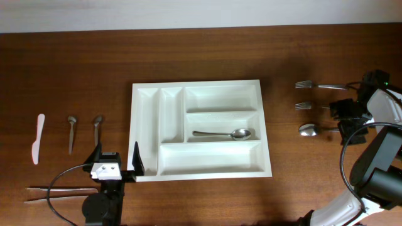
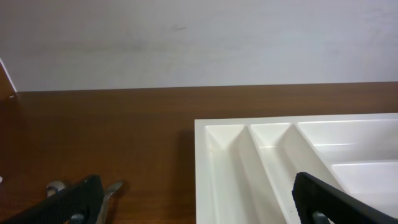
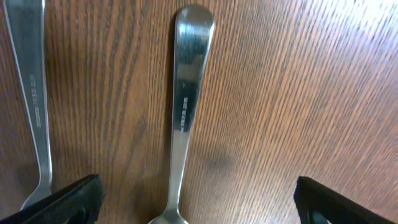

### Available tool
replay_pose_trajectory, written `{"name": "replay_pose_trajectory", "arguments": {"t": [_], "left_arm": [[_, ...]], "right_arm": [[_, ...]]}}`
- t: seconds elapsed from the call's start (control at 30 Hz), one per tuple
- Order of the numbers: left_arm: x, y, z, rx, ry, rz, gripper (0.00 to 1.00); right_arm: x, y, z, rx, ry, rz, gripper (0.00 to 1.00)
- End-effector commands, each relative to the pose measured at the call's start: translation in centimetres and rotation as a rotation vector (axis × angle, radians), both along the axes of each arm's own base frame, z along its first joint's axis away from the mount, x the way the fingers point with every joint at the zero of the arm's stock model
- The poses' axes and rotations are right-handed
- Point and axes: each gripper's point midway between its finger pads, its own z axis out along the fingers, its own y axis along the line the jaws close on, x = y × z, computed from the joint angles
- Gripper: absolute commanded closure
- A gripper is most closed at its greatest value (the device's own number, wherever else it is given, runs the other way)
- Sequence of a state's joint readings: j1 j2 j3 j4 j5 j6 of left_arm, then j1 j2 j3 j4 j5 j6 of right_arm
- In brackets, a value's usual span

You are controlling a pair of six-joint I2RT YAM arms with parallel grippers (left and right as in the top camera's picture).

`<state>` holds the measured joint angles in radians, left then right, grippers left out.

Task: Pack container
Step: 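Release the spoon and return the right gripper to the upper spoon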

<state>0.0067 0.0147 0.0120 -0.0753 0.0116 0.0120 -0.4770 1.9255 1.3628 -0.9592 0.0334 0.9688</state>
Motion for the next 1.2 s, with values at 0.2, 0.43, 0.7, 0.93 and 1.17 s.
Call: {"name": "replay_pose_trajectory", "arguments": {"t": [0.2,0.43,0.7,0.93,1.17], "left_arm": [[0.0,-0.4,-0.1,0.018,-0.001,-0.024,0.01],[0.0,-0.4,-0.1,0.018,-0.001,-0.024,0.01],[0.0,-0.4,-0.1,0.018,-0.001,-0.024,0.01],[0.0,-0.4,-0.1,0.018,-0.001,-0.024,0.01],[0.0,-0.4,-0.1,0.018,-0.001,-0.024,0.01]], "right_arm": [[-0.3,-0.2,-1.8,-0.001,0.044,0.023,0.01],[0.3,0.6,-2.8,0.051,0.027,-0.008,0.01],[0.7,0.6,-2.9,0.059,0.007,-0.04,0.01],[0.5,0.5,-2.9,0.061,0.011,-0.044,0.01],[0.2,0.3,-2.9,0.044,0.029,-0.044,0.01]]}}
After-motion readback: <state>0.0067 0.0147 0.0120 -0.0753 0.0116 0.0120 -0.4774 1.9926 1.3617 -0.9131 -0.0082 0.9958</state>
